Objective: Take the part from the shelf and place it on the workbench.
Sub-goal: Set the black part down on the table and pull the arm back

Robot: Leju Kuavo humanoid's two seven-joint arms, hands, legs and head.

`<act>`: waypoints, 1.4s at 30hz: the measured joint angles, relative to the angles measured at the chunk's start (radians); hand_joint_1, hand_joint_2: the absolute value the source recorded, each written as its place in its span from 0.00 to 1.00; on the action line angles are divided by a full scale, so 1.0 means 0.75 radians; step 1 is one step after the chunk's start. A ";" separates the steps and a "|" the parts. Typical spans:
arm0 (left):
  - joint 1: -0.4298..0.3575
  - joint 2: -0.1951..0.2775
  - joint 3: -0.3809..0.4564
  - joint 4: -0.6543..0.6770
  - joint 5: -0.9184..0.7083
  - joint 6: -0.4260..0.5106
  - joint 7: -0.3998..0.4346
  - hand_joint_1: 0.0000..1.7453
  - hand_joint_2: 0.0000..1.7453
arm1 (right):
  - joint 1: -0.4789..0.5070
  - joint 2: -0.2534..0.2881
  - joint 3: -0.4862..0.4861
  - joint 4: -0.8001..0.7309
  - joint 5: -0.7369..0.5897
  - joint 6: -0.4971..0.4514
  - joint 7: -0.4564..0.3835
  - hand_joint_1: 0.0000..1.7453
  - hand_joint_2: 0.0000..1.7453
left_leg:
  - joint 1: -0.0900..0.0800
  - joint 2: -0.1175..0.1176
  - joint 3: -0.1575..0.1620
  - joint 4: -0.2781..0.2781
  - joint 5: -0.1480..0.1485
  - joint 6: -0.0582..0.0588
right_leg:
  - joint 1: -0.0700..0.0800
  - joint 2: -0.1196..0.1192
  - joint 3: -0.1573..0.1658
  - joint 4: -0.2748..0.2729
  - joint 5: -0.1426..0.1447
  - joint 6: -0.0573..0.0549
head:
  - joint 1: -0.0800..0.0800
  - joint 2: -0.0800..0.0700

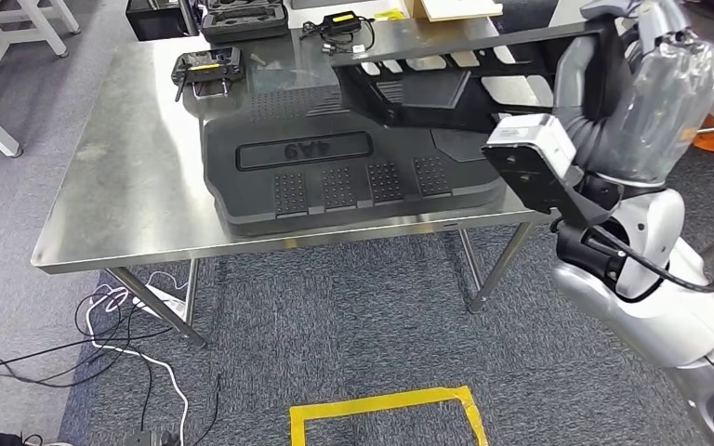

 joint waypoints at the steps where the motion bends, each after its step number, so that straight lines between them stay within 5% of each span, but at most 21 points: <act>1: -0.001 0.000 0.000 0.000 -0.001 0.000 0.000 0.00 0.00 | 0.001 0.000 0.000 0.000 -0.001 0.001 0.000 1.00 1.00 | 0.003 0.000 0.030 -0.078 0.054 0.001 | -0.001 0.001 0.007 0.000 -0.005 0.003 | -0.001 0.000; 4: -0.003 0.000 0.000 0.000 -0.002 -0.001 0.001 0.00 0.00 | 0.000 0.000 0.000 0.000 -0.003 0.005 0.000 1.00 1.00 | -0.001 -0.001 0.123 -0.297 0.147 0.013 | -0.001 0.003 0.022 0.000 -0.018 0.018 | -0.003 0.000; 9: -0.006 0.000 0.001 -0.001 -0.001 -0.001 0.001 0.00 0.00 | -0.004 0.000 -0.001 0.001 -0.004 0.011 0.000 1.00 1.00 | -0.004 -0.001 0.147 -0.346 0.146 0.049 | -0.005 0.002 0.019 0.024 -0.046 0.051 | 0.002 0.000; 12: -0.008 -0.001 0.001 -0.001 -0.001 -0.001 0.000 0.00 0.00 | -0.010 0.000 -0.002 0.001 -0.001 0.013 0.000 1.00 1.00 | -0.006 0.001 0.158 -0.354 0.143 0.067 | -0.003 0.001 -0.089 0.245 -0.147 0.055 | 0.014 0.000; 14: -0.008 -0.002 0.001 -0.001 -0.001 -0.001 0.000 0.00 0.00 | -0.010 0.000 -0.002 0.002 0.000 0.016 0.000 1.00 1.00 | -0.009 0.001 0.163 -0.352 0.137 0.072 | -0.001 0.002 -0.155 0.353 -0.163 0.055 | 0.017 0.000; 15: -0.008 -0.003 0.001 -0.001 -0.001 -0.001 0.000 0.00 0.00 | -0.010 0.000 -0.002 0.003 0.000 0.017 0.000 1.00 1.00 | -0.010 0.000 0.166 -0.350 0.134 0.073 | 0.000 0.001 -0.155 0.335 -0.132 0.054 | 0.018 0.000; 17: -0.008 -0.004 0.001 -0.001 -0.001 -0.001 0.000 0.00 0.00 | -0.010 0.000 -0.002 0.004 0.000 0.018 0.000 1.00 1.00 | -0.010 -0.003 0.175 -0.344 0.122 0.069 | 0.001 0.000 -0.094 0.176 -0.031 0.047 | 0.022 0.000; 19: -0.009 -0.005 0.001 -0.001 -0.001 -0.001 0.000 0.00 0.00 | -0.013 0.000 -0.003 0.004 0.000 0.018 0.000 1.00 1.00 | -0.016 -0.005 0.176 -0.334 0.111 0.058 | 0.006 -0.001 -0.037 0.038 0.020 0.039 | 0.025 0.000; 24: -0.012 -0.006 0.001 -0.001 -0.002 -0.001 0.000 0.00 0.00 | -0.017 -0.001 -0.007 0.005 0.000 0.023 0.000 1.00 1.00 | -0.020 -0.006 0.174 -0.307 0.081 0.029 | 0.003 0.001 -0.017 0.001 0.017 0.015 | 0.015 0.000; 27: -0.011 -0.007 0.002 -0.001 -0.006 -0.002 0.000 0.00 0.00 | -0.020 -0.002 -0.007 0.005 0.002 0.023 0.000 1.00 1.00 | -0.011 -0.004 0.076 -0.097 -0.022 0.010 | -0.001 -0.003 -0.008 -0.004 0.013 0.002 | 0.003 0.000; 29: -0.008 -0.007 0.002 -0.001 -0.008 -0.002 0.000 0.00 0.00 | -0.019 -0.002 -0.007 0.005 0.003 0.023 0.000 1.00 1.00 | -0.006 -0.004 0.000 0.032 -0.051 0.004 | 0.000 -0.003 -0.003 -0.004 0.008 -0.001 | 0.002 0.000; 31: -0.007 -0.007 0.002 -0.001 -0.009 -0.003 0.000 0.00 0.00 | -0.018 -0.002 -0.007 0.005 0.004 0.022 0.000 1.00 1.00 | -0.004 -0.004 0.011 -0.027 0.021 0.006 | 0.000 -0.002 0.008 -0.004 0.000 0.001 | 0.001 0.000; 34: -0.008 -0.007 0.002 -0.001 -0.009 -0.003 0.000 0.00 0.00 | -0.018 -0.002 -0.007 0.005 0.005 0.022 0.000 1.00 1.00 | -0.007 -0.005 0.114 -0.277 0.143 0.020 | 0.003 0.000 0.028 -0.003 -0.017 0.013 | -0.001 0.000; 39: -0.009 -0.007 0.002 -0.001 -0.010 -0.004 0.000 0.00 0.00 | -0.017 -0.002 -0.008 0.005 0.005 0.021 0.000 1.00 1.00 | -0.012 -0.003 0.147 -0.347 0.147 0.051 | 0.000 0.001 0.033 0.004 -0.036 0.044 | 0.001 0.000; 42: -0.011 -0.007 0.003 0.000 -0.011 -0.003 -0.001 0.00 0.00 | -0.016 -0.003 -0.011 0.006 0.006 0.020 0.000 1.00 1.00 | -0.009 0.000 0.161 -0.363 0.148 0.070 | 0.002 0.001 -0.055 0.189 -0.129 0.052 | 0.012 0.000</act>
